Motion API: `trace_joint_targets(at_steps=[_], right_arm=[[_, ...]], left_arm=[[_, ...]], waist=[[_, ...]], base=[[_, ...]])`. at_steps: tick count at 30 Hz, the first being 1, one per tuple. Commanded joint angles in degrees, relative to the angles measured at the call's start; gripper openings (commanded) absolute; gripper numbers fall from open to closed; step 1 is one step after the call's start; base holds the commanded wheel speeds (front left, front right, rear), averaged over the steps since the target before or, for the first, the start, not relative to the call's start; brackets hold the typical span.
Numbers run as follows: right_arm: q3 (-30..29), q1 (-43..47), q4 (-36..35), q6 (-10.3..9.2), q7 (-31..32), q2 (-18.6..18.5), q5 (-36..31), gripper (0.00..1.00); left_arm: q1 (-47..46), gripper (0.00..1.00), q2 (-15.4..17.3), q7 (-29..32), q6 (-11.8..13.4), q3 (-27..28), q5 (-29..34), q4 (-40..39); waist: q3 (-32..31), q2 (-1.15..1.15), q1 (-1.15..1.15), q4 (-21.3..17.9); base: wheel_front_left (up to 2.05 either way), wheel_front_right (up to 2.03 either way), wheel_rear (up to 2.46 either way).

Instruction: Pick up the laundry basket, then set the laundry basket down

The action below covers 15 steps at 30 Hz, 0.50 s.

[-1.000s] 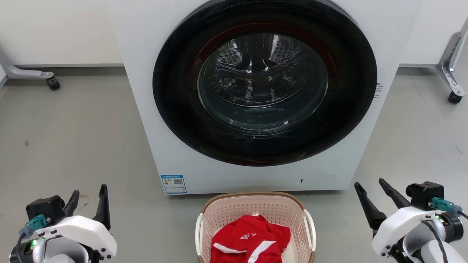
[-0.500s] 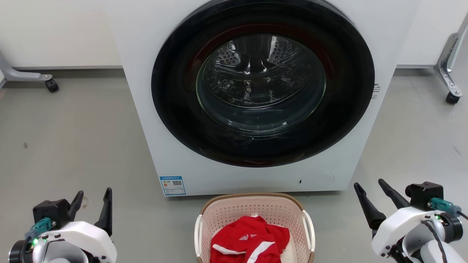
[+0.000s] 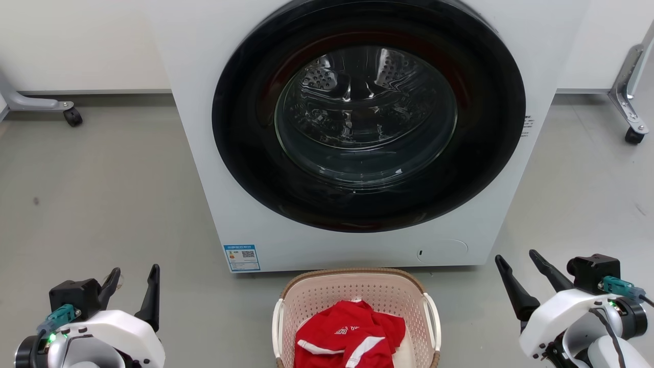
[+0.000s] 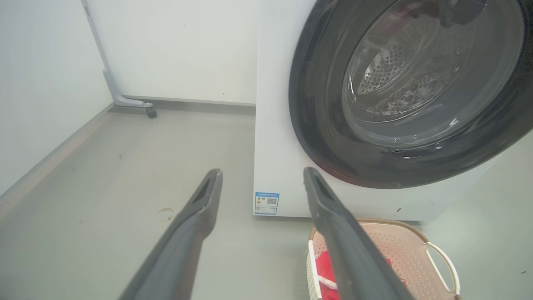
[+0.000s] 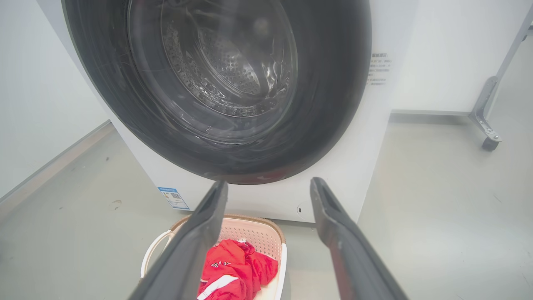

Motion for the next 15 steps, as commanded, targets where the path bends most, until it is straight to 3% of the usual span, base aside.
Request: trace_joint_targets(at_steps=[1,15], right_arm=[[0.68,-1.61,-1.74,-0.16,0.04,-0.91,-0.13,1.00],[0.75,-1.61,-1.64,-0.16,-0.08,-0.86,-0.06,1.00]], left_arm=[[-3.24,1.00,2.12,-0.31,-0.02,2.82,0.11,-0.86],[-2.98,1.00,1.69,-0.48,-0.02,3.52,-0.72,-0.85]], waist=[[0.02,0.00,0.00,0.02],[-0.09,0.00,0.00,0.12]], base=[[0.00,0.00,0.00],[0.00,0.00,0.00]])
